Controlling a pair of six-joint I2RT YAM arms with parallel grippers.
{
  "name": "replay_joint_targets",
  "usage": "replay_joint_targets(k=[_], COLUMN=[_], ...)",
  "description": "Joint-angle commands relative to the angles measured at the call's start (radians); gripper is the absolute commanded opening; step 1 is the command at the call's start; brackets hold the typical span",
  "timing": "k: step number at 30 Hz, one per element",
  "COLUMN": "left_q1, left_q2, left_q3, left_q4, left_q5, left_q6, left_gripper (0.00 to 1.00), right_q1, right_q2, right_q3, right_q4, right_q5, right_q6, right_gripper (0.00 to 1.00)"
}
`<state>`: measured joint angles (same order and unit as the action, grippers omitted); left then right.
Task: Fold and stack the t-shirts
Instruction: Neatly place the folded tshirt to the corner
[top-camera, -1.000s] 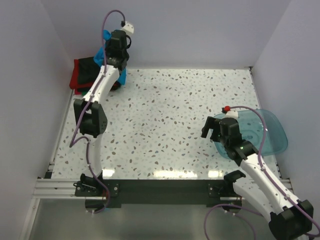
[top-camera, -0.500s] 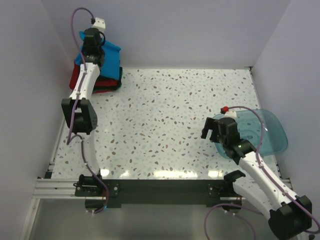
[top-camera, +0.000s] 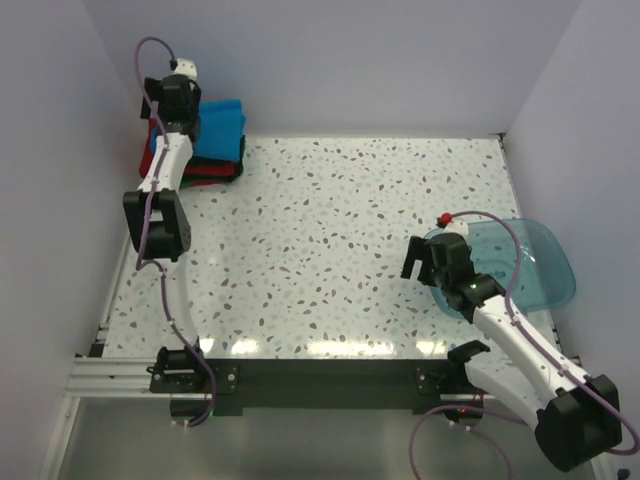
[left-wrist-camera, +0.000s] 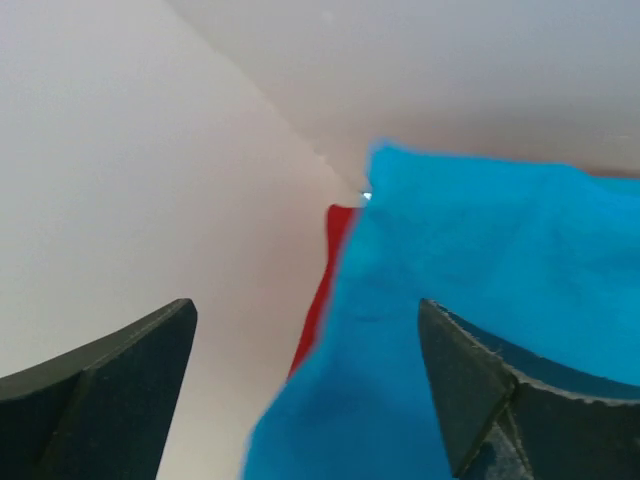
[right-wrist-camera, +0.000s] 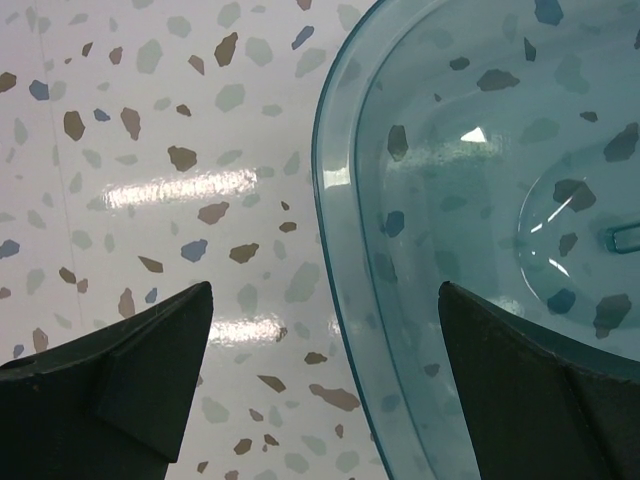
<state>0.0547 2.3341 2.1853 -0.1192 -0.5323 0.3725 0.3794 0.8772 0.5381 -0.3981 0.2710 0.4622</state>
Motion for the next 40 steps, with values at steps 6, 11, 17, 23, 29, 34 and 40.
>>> replay_joint_targets(k=[6,11,17,23,29,34,40], left_q1=[0.019,0.010,-0.091,-0.499,-0.760,-0.780,-0.780], left_q2=[-0.194,-0.430,-0.765,-1.143,-1.217,-1.185,-1.213], left_q3=[0.022,-0.050,-0.496,-1.213,-1.414,-1.391,-1.389], left_q4=[-0.063,-0.296,-0.506,-0.337,-0.417,-0.530,-0.491], left_q5=[-0.092,0.054,0.181,0.204,0.144,0.038,0.034], left_q6=[-0.312,-0.577,-0.843,-1.113,-1.323,-1.365,-1.337], left_gripper=[1.00,1.00,1.00,1.00,1.00,1.00,1.00], right_q1=[0.001,0.003,0.004,0.006,0.006,0.006,0.006], right_q2=[-0.044,-0.102,-0.164,-0.172,-0.187,-0.205,-0.196], right_q3=[0.020,0.040,0.062,0.063,0.039,-0.013,-0.003], right_q4=[0.036,0.012,-0.044,-0.077,-0.065,-0.018,-0.025], right_q5=[-0.007,-0.049,-0.081,-0.125,-0.199,-0.242,-0.236], right_q6=[-0.016,-0.022,0.001,-0.008,0.001,-0.002,0.006], right_gripper=[0.99,0.99,0.99,0.99,0.99,0.99,0.99])
